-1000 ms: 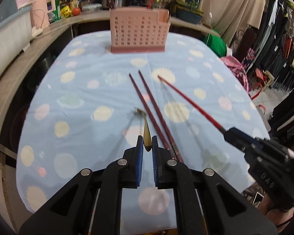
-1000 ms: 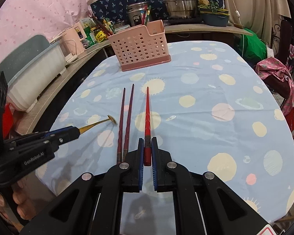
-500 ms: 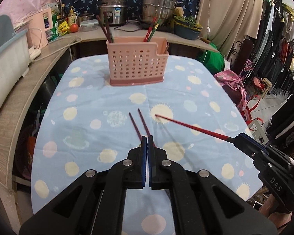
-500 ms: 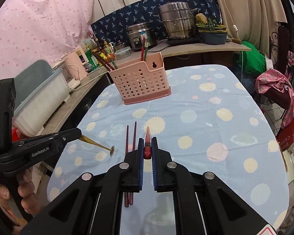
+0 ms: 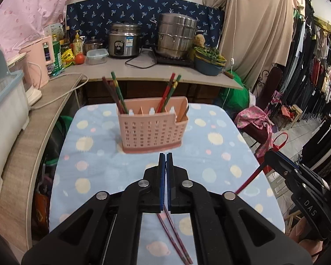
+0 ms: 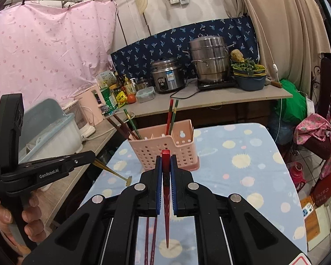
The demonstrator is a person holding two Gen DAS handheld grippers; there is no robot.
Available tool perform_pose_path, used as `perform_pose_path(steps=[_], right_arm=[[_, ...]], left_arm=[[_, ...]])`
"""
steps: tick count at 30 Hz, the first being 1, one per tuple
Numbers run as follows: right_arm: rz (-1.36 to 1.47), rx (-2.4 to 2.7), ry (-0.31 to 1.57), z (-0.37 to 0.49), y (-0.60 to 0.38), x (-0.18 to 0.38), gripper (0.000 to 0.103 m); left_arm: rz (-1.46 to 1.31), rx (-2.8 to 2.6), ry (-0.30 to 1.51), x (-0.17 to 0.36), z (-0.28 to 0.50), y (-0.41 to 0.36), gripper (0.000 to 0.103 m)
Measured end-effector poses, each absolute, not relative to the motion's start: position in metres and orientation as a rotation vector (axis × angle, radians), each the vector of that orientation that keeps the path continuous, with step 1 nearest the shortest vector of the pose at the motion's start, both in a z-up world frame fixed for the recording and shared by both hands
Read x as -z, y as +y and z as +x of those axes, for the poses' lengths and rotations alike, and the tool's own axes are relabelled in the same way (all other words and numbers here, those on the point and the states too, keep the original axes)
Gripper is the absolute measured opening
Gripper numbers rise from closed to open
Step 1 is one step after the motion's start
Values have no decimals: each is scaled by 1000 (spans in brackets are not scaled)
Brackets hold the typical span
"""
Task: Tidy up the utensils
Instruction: 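Lift the spoon and chopstick, carry them to the basket and lower them in, then open both grippers to release the spoon and chopstick into the basket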
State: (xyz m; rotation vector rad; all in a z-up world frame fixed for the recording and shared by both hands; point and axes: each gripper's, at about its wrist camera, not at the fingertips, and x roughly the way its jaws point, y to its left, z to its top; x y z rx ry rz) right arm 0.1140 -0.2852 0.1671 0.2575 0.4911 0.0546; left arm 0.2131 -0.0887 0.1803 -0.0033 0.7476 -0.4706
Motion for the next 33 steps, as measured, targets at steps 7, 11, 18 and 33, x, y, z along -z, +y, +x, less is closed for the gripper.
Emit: perform_pose_path(steps=[7, 11, 18, 33], right_arm=[[263, -61, 373, 161, -294, -221, 7], [276, -58, 306, 194, -298, -251, 7], [283, -48, 233, 249, -299, -275, 7], [255, -21, 374, 319, -291, -211, 7]], left_arm=[[-49, 447, 697, -216, 262, -89, 1], [-35, 408, 664, -233, 289, -96, 1], [-14, 346, 665, -231, 334, -105, 1], [-9, 346, 752, -185, 374, -111, 1]])
